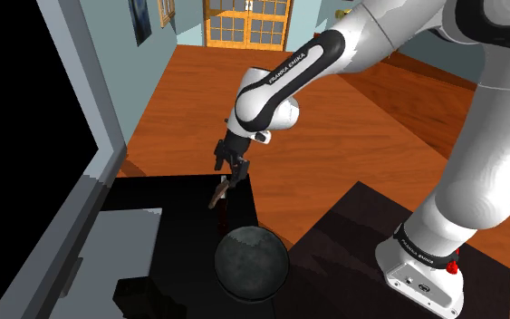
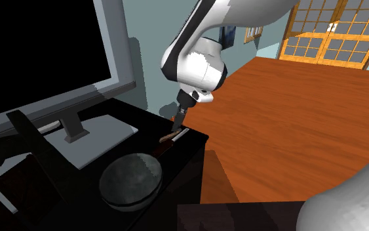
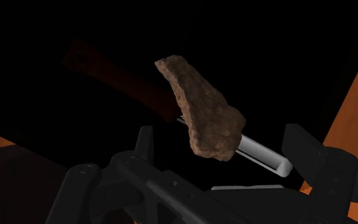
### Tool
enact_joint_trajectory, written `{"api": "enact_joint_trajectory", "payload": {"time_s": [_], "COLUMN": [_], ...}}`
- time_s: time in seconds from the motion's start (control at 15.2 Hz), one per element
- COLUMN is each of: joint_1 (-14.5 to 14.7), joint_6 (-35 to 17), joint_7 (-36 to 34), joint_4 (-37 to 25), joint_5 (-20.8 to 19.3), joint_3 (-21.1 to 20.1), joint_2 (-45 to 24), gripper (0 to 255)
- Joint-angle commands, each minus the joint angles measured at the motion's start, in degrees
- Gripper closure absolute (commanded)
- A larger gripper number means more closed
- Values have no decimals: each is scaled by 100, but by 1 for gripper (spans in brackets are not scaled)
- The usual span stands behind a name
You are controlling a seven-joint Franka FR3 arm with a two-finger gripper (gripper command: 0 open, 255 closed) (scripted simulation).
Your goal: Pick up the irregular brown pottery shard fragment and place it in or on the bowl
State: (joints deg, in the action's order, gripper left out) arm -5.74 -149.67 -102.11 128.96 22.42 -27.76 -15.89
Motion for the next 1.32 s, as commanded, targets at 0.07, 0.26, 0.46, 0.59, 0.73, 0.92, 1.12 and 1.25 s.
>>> {"api": "enact_joint_trajectory", "payload": {"time_s": [0.07, 0.26, 0.46, 0.59, 0.73, 0.92, 1.12, 1.25], "joint_1": [80, 130, 130, 130, 130, 131, 132, 126], "joint_6": [-235, -341, -341, -341, -341, -340, -327, -336], "joint_7": [-27, -48, -48, -48, -48, -50, -55, -45], "joint_4": [-24, -44, -45, -45, -45, -46, -54, -42], "joint_5": [-58, -91, -91, -91, -91, -92, -96, -89], "joint_3": [23, 41, 41, 41, 41, 42, 43, 40], "joint_2": [-246, -367, -368, -368, -368, -368, -362, -360], "gripper": [0, 0, 0, 0, 255, 255, 255, 255]}}
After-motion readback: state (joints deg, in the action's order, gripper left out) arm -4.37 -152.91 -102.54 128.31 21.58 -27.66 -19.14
